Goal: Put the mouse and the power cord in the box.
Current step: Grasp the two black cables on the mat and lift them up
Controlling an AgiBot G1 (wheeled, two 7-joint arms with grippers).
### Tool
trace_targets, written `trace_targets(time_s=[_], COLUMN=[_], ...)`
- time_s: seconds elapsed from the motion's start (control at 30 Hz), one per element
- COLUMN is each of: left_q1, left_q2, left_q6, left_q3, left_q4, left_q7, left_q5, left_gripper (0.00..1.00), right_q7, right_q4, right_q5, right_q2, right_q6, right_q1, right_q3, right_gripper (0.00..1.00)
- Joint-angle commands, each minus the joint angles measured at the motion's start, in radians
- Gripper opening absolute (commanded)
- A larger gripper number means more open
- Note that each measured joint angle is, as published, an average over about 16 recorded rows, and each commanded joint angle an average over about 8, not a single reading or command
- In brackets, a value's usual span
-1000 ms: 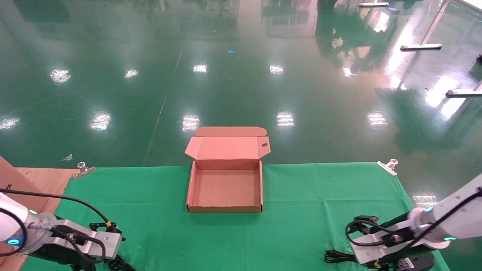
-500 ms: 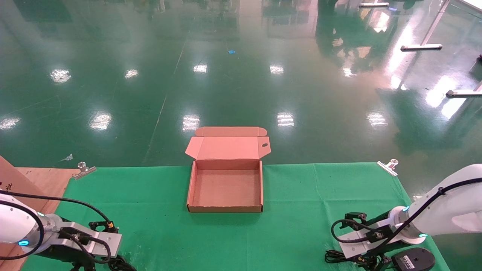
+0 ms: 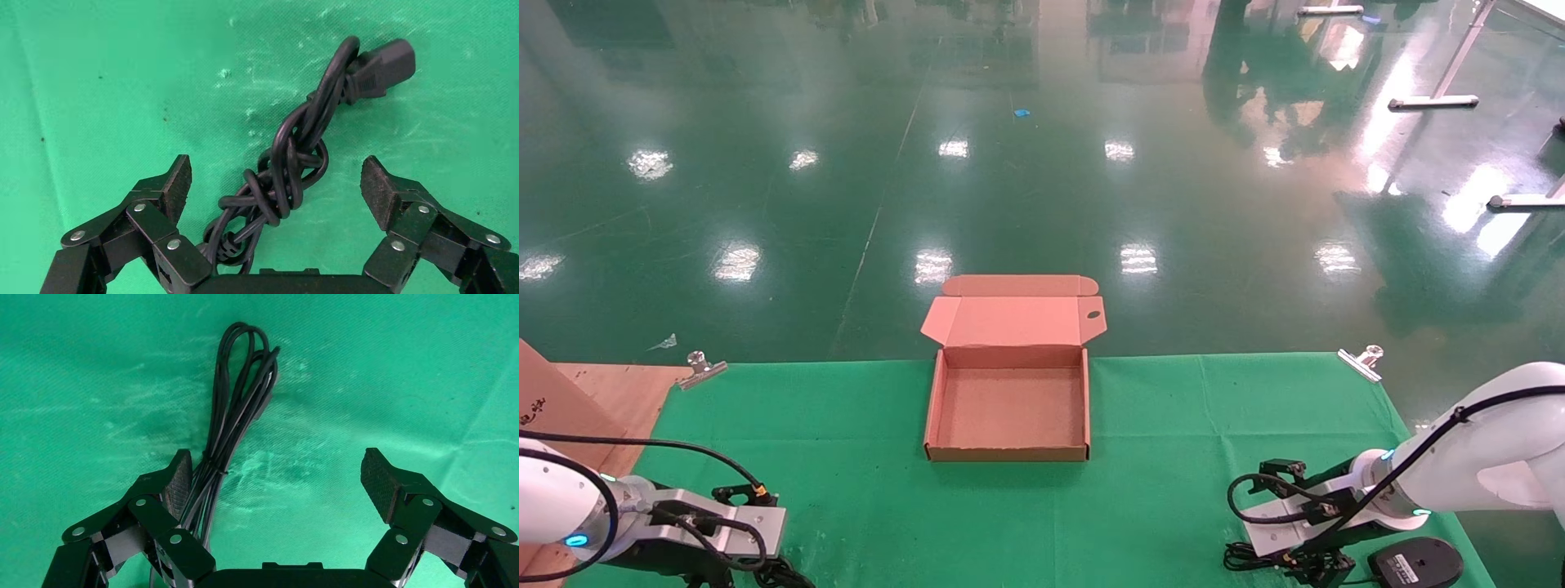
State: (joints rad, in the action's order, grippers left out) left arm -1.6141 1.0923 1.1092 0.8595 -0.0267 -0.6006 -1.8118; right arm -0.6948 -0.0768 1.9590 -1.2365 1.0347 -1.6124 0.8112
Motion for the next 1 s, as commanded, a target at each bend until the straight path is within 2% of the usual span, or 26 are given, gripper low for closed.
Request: trace_targets(time_s=[0.03,0.2,0.23,0.27,1.0], left_q1=[0.003,0.008,0.008,0.008,0.007], left_q2=[0.003,0.007,0.007,0.008,0.021], left_q6=[-0.009,-0.021,-0.022,-0.023,-0.013], left_q3=[-0.001,-0.001,0.000,0.000,0.006], left_q4=[0.005,0.012,0.013,0.014,0.024], left_q7=[-0.004,-0.011,-0.013,-0.014,-0.033], left_q5=[0.001,0.001,0.000,0.000,-0.009], left_gripper=[0.78,0.16,0.05,0.00,0.00], right_q7=[-0.008,-0.032,-0.036,-0.040,-0.088], right_q4=[0.014,0.033,0.036,0.039,0.063], right_q5=[-0.005,-0.009,-0.010,-0.010,-0.015], right_q2=[-0.003,-0.002,-0.002,-0.002,-0.006], right_q6=[-0.002,0.011,0.013,0.015,0.014], right_q1=[-0.004,-0.006,-0.006,-0.006,-0.016], right_q3=[-0.003,-0.006,-0.006,-0.007,-0.010], right_gripper=[0.83,0.20,0.08,0.02,0.00])
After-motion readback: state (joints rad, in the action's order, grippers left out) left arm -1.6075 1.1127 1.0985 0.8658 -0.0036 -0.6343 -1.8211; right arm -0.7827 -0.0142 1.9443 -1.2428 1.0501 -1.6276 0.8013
